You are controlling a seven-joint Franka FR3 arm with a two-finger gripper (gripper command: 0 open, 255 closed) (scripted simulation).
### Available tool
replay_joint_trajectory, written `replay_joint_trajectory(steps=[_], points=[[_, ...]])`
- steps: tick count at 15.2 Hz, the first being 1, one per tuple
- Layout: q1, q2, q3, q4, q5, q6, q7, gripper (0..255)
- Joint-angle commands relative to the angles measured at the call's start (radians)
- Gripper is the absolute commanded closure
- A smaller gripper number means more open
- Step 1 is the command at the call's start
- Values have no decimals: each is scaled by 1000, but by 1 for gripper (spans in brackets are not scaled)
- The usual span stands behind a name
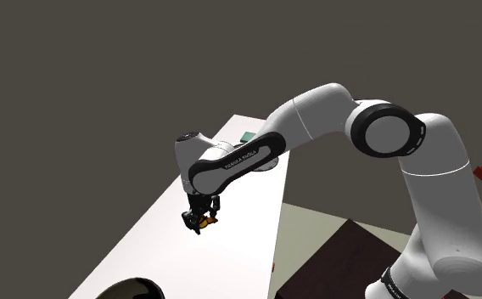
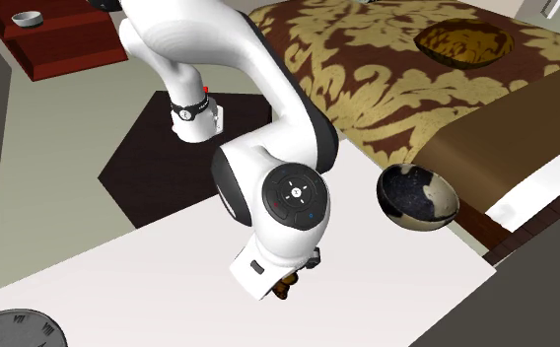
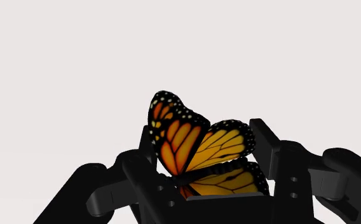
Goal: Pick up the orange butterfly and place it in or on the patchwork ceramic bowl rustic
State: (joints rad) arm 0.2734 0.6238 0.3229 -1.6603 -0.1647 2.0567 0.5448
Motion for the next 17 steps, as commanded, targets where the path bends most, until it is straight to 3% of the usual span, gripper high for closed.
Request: replay_joint_trajectory(steps=[1, 7, 17], points=[[0, 0, 0, -1, 0, 0, 0, 255], [0, 1, 0, 0, 0, 0, 0, 255], [-10, -73, 15, 26, 23, -97, -10, 255]])
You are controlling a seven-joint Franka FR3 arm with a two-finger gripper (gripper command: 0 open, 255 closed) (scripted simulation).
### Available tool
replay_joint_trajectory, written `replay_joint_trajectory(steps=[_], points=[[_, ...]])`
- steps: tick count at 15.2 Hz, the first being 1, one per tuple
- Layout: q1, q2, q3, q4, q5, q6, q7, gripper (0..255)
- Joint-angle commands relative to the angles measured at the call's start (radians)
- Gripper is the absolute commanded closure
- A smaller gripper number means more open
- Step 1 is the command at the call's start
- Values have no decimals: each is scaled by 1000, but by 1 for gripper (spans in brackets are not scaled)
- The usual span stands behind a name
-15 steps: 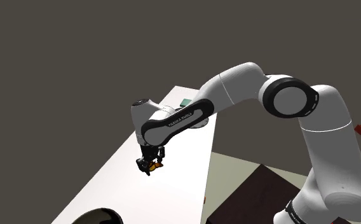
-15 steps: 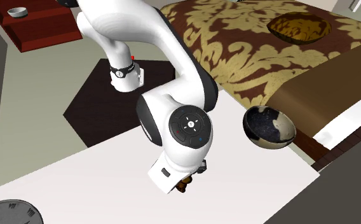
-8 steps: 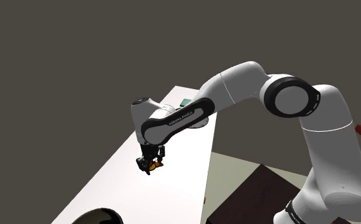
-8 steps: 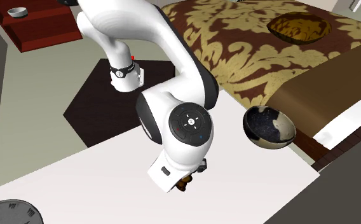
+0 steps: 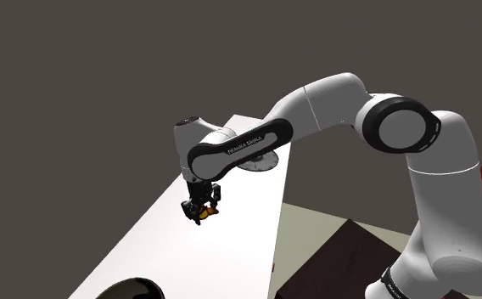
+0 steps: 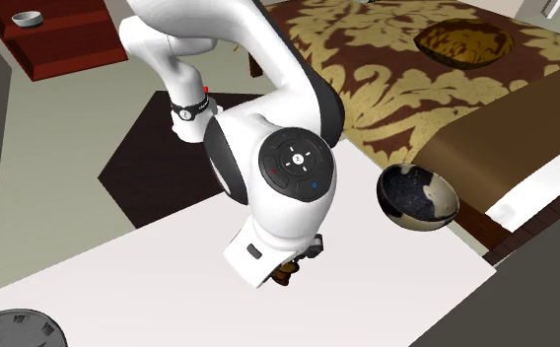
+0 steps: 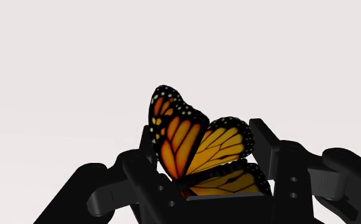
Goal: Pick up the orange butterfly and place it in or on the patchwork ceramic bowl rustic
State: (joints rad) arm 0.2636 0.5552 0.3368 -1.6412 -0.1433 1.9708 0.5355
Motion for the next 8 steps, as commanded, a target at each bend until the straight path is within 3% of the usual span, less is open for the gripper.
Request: replay_joint_trajectory(steps=[1, 8], points=[[-1, -11, 3, 11, 4, -22, -1, 255], [-5, -52, 11, 45, 18, -96, -8, 255]])
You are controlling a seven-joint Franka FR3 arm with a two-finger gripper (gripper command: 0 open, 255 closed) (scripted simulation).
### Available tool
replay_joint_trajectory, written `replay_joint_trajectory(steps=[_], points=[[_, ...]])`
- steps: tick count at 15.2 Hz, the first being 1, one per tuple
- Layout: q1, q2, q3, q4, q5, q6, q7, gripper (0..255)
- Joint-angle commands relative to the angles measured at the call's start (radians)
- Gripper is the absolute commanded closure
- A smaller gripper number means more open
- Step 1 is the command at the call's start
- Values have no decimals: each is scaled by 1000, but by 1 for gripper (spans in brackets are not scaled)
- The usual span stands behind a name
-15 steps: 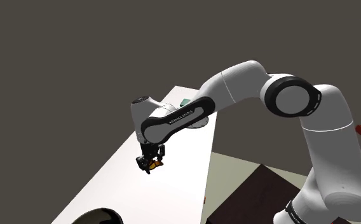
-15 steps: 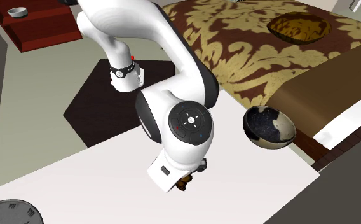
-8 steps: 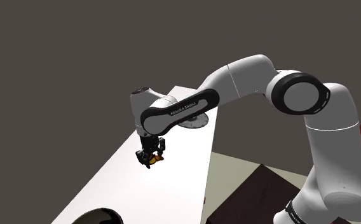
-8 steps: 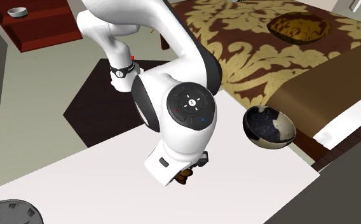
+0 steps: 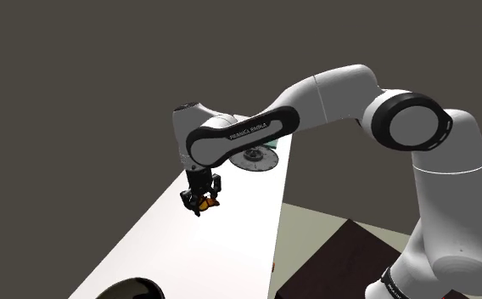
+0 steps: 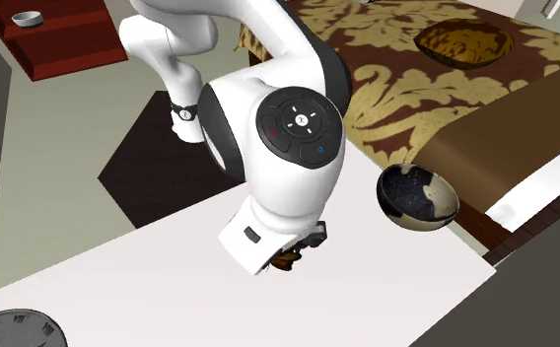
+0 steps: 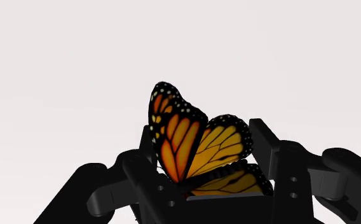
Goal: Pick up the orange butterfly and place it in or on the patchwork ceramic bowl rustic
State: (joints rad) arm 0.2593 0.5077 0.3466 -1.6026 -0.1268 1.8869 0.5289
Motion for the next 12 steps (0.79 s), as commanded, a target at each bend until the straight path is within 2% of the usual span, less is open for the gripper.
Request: replay_joint_trajectory(steps=[1, 12], points=[[-1, -10, 2, 13, 4, -23, -2, 255], [-2, -55, 11, 96, 20, -149, -8, 255]])
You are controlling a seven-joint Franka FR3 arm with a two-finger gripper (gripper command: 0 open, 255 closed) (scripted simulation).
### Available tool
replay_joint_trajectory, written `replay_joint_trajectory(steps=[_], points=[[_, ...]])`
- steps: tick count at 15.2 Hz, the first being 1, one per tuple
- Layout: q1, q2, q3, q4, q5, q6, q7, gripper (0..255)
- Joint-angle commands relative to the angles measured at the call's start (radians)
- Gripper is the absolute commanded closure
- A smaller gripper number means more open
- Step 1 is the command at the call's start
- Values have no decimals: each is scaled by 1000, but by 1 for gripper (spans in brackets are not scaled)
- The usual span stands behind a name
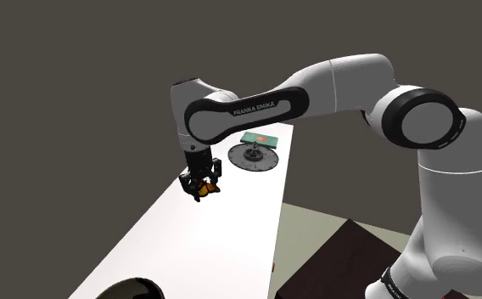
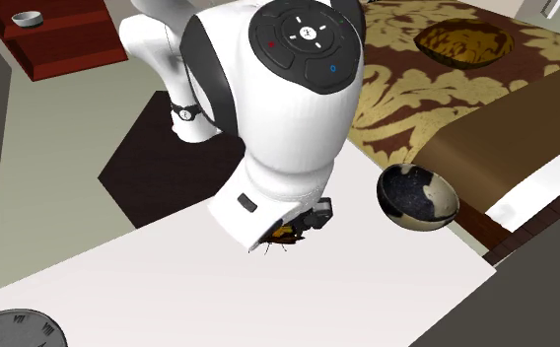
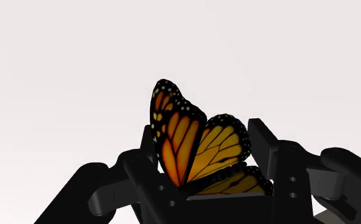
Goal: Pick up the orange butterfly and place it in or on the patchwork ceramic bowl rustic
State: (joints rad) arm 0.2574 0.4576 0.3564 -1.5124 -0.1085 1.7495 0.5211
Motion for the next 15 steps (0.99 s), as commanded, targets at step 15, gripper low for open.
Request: replay_joint_trajectory(steps=[15], points=[[198, 75, 66, 125, -8, -47, 244, 255]])
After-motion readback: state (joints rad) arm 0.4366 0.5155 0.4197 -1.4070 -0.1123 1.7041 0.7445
